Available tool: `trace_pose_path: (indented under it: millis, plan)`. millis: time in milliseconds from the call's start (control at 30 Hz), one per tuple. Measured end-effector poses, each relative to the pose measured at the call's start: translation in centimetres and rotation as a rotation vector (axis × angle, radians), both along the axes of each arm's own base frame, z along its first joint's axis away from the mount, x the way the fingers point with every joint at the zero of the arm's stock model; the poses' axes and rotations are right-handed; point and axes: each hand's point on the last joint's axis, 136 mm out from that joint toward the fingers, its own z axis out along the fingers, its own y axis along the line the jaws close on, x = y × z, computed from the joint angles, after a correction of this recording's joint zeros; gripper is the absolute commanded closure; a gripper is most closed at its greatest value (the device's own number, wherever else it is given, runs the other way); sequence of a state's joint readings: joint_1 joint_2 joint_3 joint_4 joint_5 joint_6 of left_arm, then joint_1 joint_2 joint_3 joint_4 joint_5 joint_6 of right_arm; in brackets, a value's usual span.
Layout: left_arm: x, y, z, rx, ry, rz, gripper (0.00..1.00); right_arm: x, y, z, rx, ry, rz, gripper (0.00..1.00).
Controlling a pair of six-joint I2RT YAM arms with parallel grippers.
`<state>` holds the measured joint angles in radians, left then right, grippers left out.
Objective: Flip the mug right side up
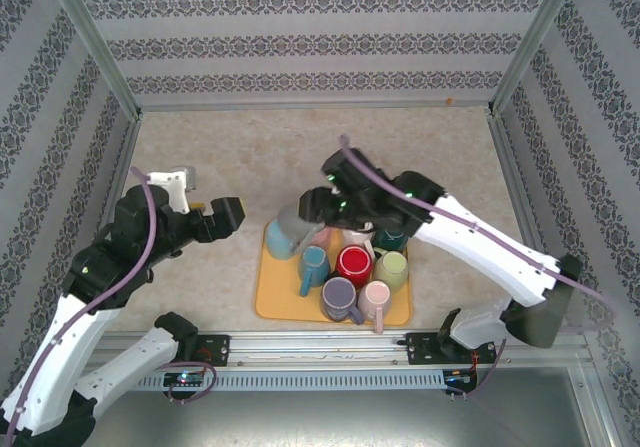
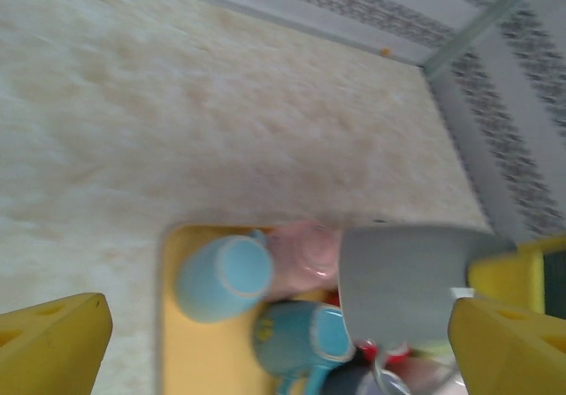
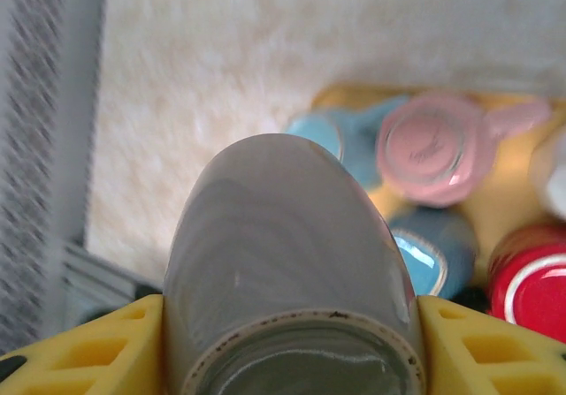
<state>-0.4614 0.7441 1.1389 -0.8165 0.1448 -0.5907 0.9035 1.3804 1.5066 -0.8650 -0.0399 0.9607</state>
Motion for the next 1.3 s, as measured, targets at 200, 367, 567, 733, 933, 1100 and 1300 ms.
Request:
trace_pose_path:
  millis: [200, 367, 567, 733, 933, 1100, 1300]
  plan:
    - [1.5, -5.3, 0.6, -0.274, 0.030, -0.146, 0.05, 6.4, -3.9, 2.3, 0.213, -0.069, -0.209, 0.57]
    - [3.6, -9.0, -0.5, -0.484, 0.092, -0.233, 0.07, 9.0, -5.4, 2.3, 0.353, -0.074, -0.278, 0.58]
    - [6.0, -12.2, -1.2, -0.666, 0.158, -0.315, 0.11, 9.2, -5.9, 4.3, 0.499, -0.128, -0.258, 0.59]
    - [7.4, -13.4, 1.2, -0.794, 0.109, -0.385, 0.23, 8.3, -5.7, 6.7, 0.606, -0.183, -0.215, 0.59]
    - [8.0, -14.3, 3.1, -0.892, 0.069, -0.456, 0.39, 8.0, -5.4, 7.0, 0.656, -0.190, -0.191, 0.61]
    - [8.6, -14.7, 3.0, -0.936, 0.084, -0.472, 0.62, 8.2, -5.5, 7.4, 0.689, -0.200, -0.198, 0.62]
    - [9.1, -15.2, 2.9, -0.984, 0.100, -0.501, 0.74, 8.2, -5.4, 7.7, 0.722, -0.209, -0.196, 0.62]
